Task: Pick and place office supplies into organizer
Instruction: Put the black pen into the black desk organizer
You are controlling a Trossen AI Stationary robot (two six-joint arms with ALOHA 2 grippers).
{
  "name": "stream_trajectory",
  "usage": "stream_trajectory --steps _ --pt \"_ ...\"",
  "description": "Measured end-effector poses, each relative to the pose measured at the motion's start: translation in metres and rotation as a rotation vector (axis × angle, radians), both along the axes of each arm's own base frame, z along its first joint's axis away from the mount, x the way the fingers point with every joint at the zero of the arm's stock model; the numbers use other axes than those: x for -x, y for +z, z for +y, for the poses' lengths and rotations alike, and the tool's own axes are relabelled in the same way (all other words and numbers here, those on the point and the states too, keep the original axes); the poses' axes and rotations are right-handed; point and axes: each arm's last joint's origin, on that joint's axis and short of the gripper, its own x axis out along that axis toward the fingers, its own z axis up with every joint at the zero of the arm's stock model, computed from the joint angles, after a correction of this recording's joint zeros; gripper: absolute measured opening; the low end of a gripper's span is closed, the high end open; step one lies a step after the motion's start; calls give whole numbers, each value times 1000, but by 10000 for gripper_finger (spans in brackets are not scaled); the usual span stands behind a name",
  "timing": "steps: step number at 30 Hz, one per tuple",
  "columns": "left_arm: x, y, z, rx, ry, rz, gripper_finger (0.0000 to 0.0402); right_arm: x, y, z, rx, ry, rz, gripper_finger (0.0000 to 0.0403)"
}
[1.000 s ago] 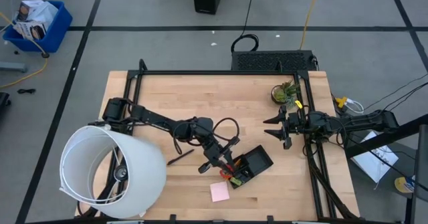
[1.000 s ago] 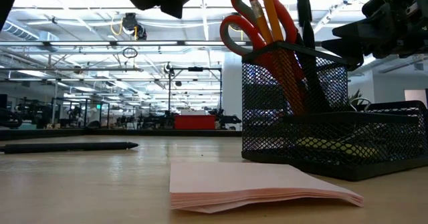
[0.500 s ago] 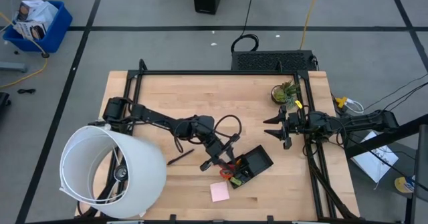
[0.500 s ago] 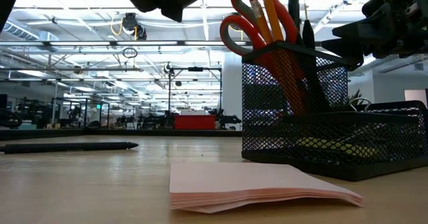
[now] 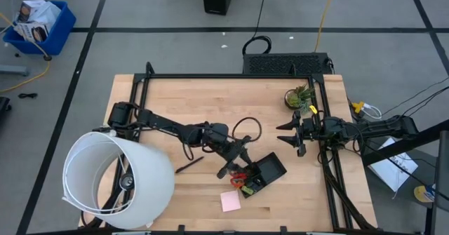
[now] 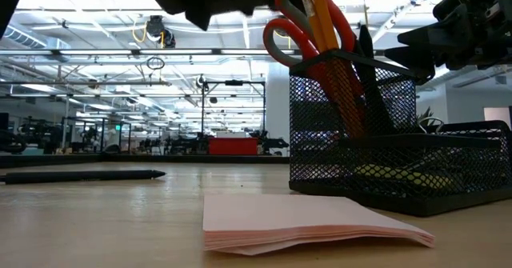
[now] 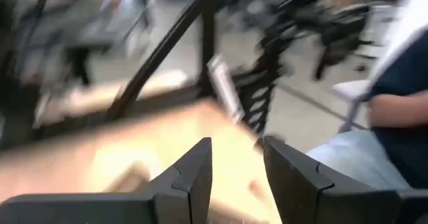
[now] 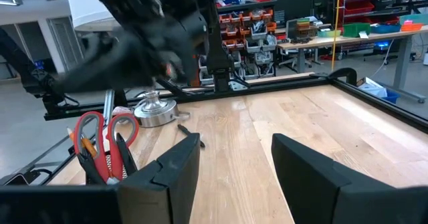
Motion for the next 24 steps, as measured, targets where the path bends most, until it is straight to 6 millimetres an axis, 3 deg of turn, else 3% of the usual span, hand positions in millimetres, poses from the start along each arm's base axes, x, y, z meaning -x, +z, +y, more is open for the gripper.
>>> stream_trajectory --steps 3,6,15,24 --pt "6 -2 7 12 122 169 137 0 0 0 0 0 0 183" --pt "18 9 12 -12 257 277 142 0 0 0 0 0 0 183" --pt "63 27 -3 -31 778 570 145 0 0 0 0 0 0 183" --pt "101 -3 -6 -3 967 1092 145 0 0 0 0 0 2 183"
